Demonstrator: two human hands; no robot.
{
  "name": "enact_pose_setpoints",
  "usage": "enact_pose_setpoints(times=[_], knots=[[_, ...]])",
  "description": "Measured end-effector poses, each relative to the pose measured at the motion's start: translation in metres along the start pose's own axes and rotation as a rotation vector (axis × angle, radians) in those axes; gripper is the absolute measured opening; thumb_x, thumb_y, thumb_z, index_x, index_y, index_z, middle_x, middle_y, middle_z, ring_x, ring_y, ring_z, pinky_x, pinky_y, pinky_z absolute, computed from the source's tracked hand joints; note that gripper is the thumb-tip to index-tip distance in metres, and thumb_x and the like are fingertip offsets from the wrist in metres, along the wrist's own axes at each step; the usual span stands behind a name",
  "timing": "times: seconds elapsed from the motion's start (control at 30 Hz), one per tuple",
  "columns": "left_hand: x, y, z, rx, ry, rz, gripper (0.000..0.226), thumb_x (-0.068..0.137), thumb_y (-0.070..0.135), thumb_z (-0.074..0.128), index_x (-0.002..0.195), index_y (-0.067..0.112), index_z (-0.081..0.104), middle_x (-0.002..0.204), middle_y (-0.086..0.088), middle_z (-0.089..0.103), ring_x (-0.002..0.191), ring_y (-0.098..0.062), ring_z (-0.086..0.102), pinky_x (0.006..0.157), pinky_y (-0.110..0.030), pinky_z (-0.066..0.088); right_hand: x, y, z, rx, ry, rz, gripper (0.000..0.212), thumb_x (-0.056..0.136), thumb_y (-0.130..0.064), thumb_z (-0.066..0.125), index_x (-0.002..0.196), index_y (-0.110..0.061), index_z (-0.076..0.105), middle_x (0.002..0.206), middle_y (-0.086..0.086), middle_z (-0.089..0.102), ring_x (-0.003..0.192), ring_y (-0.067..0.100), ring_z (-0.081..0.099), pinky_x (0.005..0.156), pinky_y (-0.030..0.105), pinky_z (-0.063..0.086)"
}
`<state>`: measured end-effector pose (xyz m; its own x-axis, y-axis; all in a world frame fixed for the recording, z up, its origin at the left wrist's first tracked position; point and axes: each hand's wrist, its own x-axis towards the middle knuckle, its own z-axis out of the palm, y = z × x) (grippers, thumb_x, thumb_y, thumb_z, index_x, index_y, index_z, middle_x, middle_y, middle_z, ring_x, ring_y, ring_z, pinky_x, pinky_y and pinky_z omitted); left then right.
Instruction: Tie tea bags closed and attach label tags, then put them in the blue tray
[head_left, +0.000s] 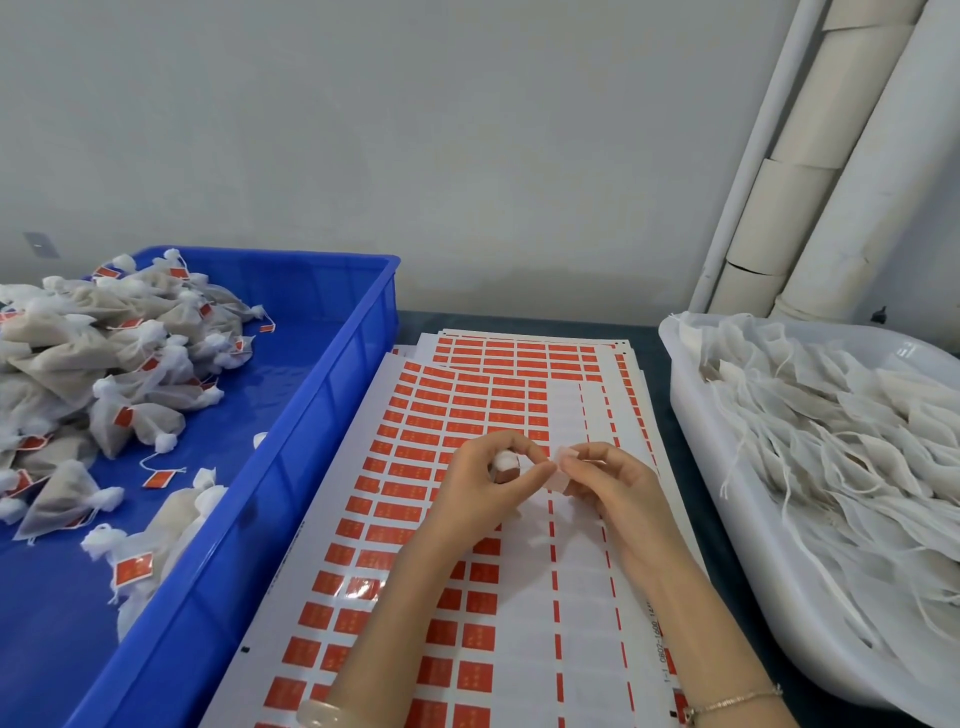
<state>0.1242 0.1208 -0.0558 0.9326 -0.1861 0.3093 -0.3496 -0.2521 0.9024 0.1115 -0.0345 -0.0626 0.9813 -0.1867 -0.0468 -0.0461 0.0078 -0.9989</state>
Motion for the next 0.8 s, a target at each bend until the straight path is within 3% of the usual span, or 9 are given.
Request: enact_pose_setpoints(times=[0.17, 0.37, 0.43, 0.53, 0.63, 0.7, 0.8], knots=[[0.001, -0.001, 0.001, 0.033, -0.001, -0.021, 0.004, 0.085, 0.027, 0.070, 0.088, 0.031, 0.069, 0.089, 0.015, 0.068, 0.086, 0.001, 0.061, 0.071, -0.008, 0.048, -0.001, -0.001, -0.001, 0.010, -0.009, 0.001, 0.013, 0.082, -0.024, 0.074, 0.094, -0.020, 0.070, 0.093, -0.001, 0.071, 0.082, 0.019, 0.068, 0.081, 0.029, 0.056], [0.000, 0.001, 0.001, 0.023, 0.008, -0.018, 0.016, 0.085, 0.024, 0.071, 0.075, 0.036, 0.067, 0.073, 0.027, 0.066, 0.078, 0.003, 0.062, 0.061, -0.006, 0.046, -0.002, -0.002, 0.000, 0.030, -0.052, -0.009, 0.018, 0.083, -0.024, 0.072, 0.101, -0.026, 0.068, 0.100, -0.008, 0.070, 0.091, 0.015, 0.066, 0.077, 0.024, 0.054], [-0.001, 0.001, 0.000, 0.001, 0.026, -0.010, 0.017, 0.085, 0.023, 0.071, 0.075, 0.036, 0.067, 0.074, 0.028, 0.066, 0.077, 0.003, 0.063, 0.060, -0.006, 0.046, -0.002, -0.005, 0.001, 0.117, -0.088, 0.027, 0.019, 0.087, -0.037, 0.066, 0.106, -0.033, 0.066, 0.100, -0.015, 0.071, 0.095, 0.013, 0.067, 0.079, 0.025, 0.052], [0.000, 0.002, -0.002, -0.020, 0.051, -0.016, 0.016, 0.085, 0.022, 0.071, 0.076, 0.034, 0.068, 0.074, 0.024, 0.067, 0.080, 0.002, 0.063, 0.059, -0.006, 0.047, 0.002, -0.010, -0.009, 0.424, -0.129, 0.105, 0.040, 0.090, -0.058, 0.045, 0.113, -0.031, 0.064, 0.107, -0.004, 0.072, 0.098, 0.019, 0.068, 0.082, 0.031, 0.048], [0.000, 0.003, -0.002, -0.049, 0.064, -0.025, 0.014, 0.085, 0.023, 0.072, 0.076, 0.033, 0.069, 0.074, 0.018, 0.068, 0.078, -0.003, 0.064, 0.056, -0.009, 0.048, 0.003, -0.008, -0.008, 0.068, -0.015, -0.094, 0.020, 0.090, -0.043, 0.057, 0.107, -0.034, 0.063, 0.107, -0.011, 0.070, 0.095, 0.011, 0.067, 0.082, 0.024, 0.051], [0.000, 0.004, -0.001, -0.049, 0.047, -0.007, 0.013, 0.085, 0.022, 0.071, 0.076, 0.032, 0.069, 0.073, 0.016, 0.068, 0.074, -0.004, 0.064, 0.055, -0.010, 0.049, 0.000, -0.005, -0.003, -0.100, -0.013, -0.196, 0.027, 0.081, -0.037, 0.069, 0.107, -0.035, 0.063, 0.104, -0.021, 0.064, 0.094, -0.002, 0.063, 0.073, 0.012, 0.052], [-0.001, 0.003, -0.001, -0.049, 0.042, 0.012, 0.014, 0.084, 0.022, 0.071, 0.076, 0.033, 0.069, 0.073, 0.015, 0.068, 0.073, -0.005, 0.063, 0.057, -0.009, 0.048, -0.003, -0.001, 0.001, -0.174, -0.015, -0.258, 0.032, 0.080, -0.027, 0.075, 0.109, -0.033, 0.063, 0.099, -0.020, 0.067, 0.090, -0.007, 0.062, 0.067, 0.006, 0.049]])
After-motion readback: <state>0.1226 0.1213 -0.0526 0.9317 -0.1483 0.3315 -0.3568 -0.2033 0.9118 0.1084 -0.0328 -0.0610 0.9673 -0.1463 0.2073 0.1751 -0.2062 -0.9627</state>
